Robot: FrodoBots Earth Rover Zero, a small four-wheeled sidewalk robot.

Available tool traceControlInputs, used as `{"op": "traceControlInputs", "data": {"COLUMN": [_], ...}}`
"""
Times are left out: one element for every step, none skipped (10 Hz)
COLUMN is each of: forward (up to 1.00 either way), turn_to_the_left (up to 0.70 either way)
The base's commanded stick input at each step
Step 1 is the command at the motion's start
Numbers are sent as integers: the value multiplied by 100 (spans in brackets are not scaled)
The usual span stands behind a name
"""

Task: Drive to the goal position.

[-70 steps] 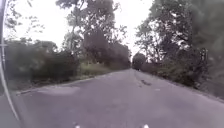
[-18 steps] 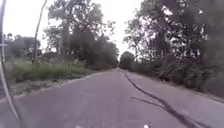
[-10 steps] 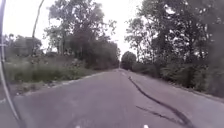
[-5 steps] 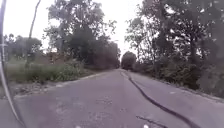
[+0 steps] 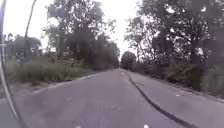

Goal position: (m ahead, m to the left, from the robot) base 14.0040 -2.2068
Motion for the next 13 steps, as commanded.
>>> {"op": "traceControlInputs", "data": {"forward": [70, 70, 70, 70, 70, 70, 70, 70, 70, 70, 70, 70, 70], "turn_to_the_left": [0, 0, 0, 0, 0, 0, 0, -11, -14, 0, 0, 0, 0]}}
